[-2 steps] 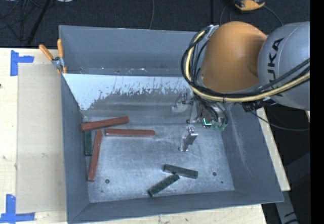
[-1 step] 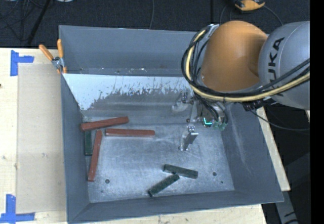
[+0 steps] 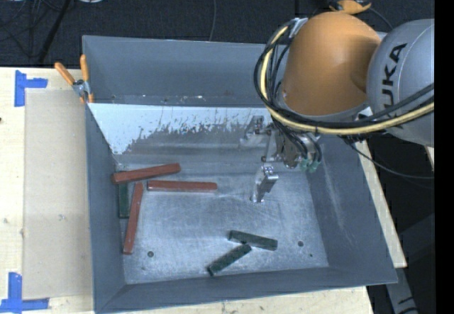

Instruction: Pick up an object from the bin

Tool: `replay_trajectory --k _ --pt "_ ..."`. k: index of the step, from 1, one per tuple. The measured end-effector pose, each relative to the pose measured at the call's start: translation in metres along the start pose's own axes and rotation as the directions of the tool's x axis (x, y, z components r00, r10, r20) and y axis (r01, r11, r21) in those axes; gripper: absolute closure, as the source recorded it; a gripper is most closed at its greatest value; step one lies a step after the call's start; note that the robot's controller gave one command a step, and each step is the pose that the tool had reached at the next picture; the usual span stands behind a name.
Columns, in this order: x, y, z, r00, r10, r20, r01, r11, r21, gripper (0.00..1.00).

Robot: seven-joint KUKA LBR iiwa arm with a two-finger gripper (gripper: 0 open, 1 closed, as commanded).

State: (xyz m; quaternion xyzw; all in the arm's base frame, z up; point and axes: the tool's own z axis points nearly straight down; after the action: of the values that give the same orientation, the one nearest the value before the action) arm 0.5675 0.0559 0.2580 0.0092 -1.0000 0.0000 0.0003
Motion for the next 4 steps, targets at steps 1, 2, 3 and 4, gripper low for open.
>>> replay_trajectory --k 1,2,3,4 --pt "0.003 0.022 0.035 0.999 -0.052 0.009 0.052 0.999 0.0 0.0" --pt "-0.022 0.061 0.102 0.999 -0.043 0.007 0.043 0.999 -0.001 0.0" --pt "-0.013 0.031 0.175 0.991 -0.135 0.025 0.135 0.991 -0.004 1.0" --pt "-0.008 0.029 0.177 0.991 -0.136 0.002 0.136 0.991 -0.003 0.0"
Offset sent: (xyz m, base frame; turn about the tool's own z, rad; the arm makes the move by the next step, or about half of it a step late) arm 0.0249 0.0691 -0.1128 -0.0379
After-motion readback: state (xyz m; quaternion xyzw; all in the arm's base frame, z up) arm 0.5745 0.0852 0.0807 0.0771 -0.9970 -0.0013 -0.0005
